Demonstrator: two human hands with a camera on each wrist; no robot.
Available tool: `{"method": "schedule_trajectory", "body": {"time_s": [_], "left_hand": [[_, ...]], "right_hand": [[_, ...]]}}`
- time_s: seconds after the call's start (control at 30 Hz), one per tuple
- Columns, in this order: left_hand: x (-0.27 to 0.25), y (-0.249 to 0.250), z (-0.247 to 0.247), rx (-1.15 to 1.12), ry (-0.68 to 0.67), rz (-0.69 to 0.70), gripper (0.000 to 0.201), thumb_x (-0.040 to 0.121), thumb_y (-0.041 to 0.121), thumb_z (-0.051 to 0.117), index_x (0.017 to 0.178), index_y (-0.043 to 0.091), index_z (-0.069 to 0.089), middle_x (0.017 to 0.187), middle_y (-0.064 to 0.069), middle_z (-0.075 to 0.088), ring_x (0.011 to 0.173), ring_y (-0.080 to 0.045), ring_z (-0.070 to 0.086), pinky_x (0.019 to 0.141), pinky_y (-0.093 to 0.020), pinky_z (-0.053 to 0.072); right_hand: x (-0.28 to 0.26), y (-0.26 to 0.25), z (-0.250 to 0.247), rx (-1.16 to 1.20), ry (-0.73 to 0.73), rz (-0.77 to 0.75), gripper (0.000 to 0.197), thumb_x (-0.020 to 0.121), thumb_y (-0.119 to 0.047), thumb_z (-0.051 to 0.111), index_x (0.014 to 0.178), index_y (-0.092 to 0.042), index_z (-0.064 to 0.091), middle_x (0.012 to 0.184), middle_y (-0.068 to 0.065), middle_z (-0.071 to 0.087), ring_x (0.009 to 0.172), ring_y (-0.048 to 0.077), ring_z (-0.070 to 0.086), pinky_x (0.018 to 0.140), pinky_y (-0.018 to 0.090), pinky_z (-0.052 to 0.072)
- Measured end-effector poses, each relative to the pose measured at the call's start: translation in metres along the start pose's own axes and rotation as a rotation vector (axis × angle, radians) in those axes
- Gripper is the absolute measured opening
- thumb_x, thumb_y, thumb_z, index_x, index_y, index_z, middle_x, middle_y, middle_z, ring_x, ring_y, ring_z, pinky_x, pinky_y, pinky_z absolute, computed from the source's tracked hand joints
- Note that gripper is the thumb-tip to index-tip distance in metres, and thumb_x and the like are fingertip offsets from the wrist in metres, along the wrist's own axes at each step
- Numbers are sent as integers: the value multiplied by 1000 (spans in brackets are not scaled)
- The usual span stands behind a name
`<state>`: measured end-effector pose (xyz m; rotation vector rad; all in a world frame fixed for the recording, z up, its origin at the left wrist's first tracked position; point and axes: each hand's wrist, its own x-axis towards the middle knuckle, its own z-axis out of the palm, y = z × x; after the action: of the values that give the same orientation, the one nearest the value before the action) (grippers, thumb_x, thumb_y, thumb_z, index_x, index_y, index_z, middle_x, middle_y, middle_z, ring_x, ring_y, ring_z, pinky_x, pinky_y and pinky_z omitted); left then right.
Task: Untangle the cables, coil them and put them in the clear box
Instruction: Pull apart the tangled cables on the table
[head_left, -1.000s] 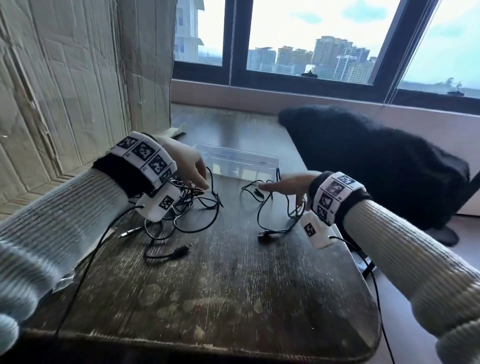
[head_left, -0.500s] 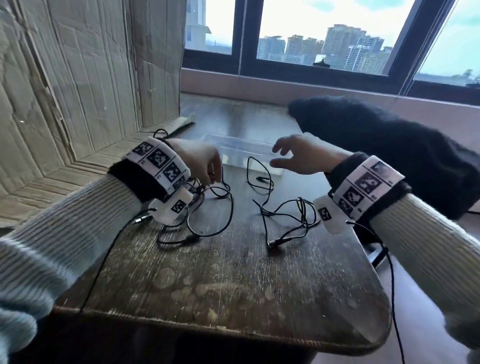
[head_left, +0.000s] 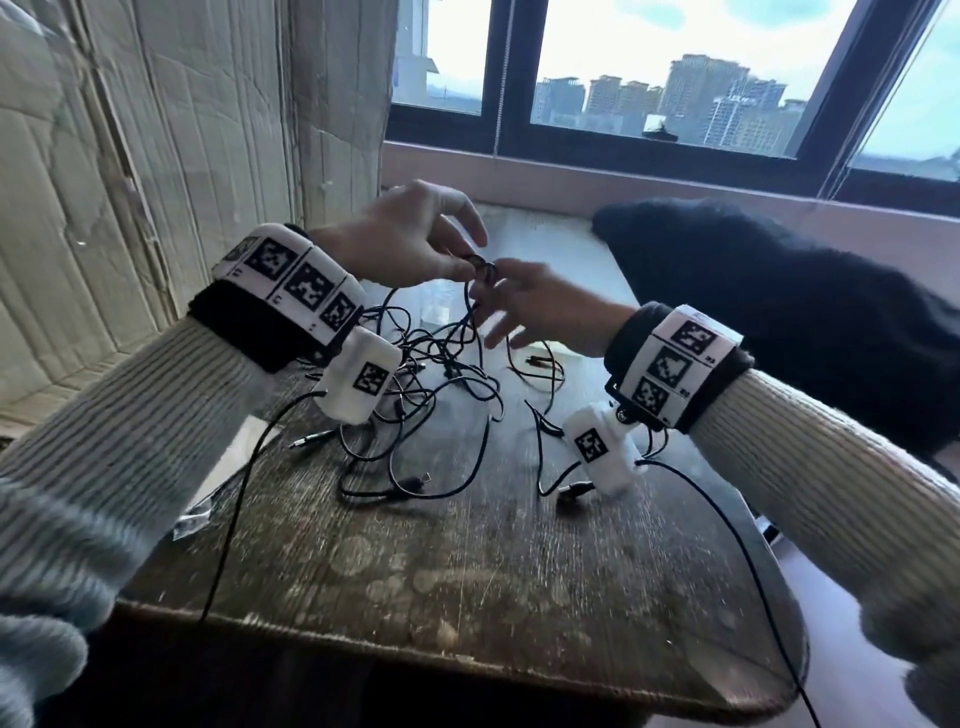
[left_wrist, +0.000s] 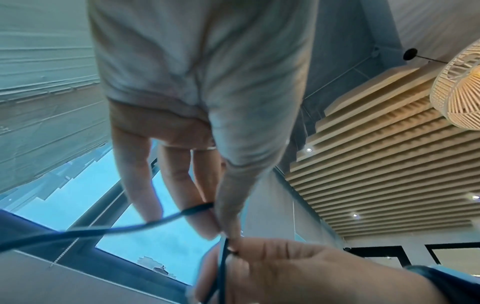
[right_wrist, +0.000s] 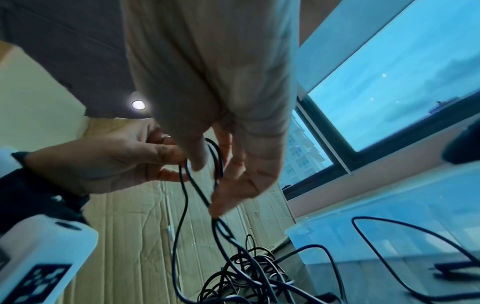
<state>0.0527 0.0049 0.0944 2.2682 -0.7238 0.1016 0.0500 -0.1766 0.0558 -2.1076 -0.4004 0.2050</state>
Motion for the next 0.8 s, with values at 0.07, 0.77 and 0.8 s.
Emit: {"method": "schedule_trajectory", "body": {"time_s": [0.07, 0.77, 0.8], "left_hand": [[2, -3, 1, 41, -45, -26, 35, 78, 16, 76, 108, 19, 58, 99, 0, 71, 95, -17, 69, 84, -32, 56], [50, -69, -3, 724, 187, -327, 36, 91, 59, 44, 98, 26, 57, 92, 0, 60, 81, -21, 53, 76, -33, 43], [50, -70, -5, 716, 208, -316, 40, 90, 61, 45, 105, 26, 57, 94, 0, 61, 81, -20, 53, 74, -31, 42]], "right_hand": [[1, -2, -4, 20, 70, -30, 13, 99, -18, 50, 93, -11, 59, 87, 12, 68, 66, 20, 64, 58, 24, 44], [-18, -48, -46, 433, 263, -154, 24, 98, -14, 51, 78, -6, 62, 66, 4, 47, 62, 19, 57, 71, 37, 59], [-20, -49, -48, 425, 275, -152, 25, 98, -15, 50, 78, -6, 62, 62, 2, 41, 54, 15, 49, 59, 32, 55]]}}
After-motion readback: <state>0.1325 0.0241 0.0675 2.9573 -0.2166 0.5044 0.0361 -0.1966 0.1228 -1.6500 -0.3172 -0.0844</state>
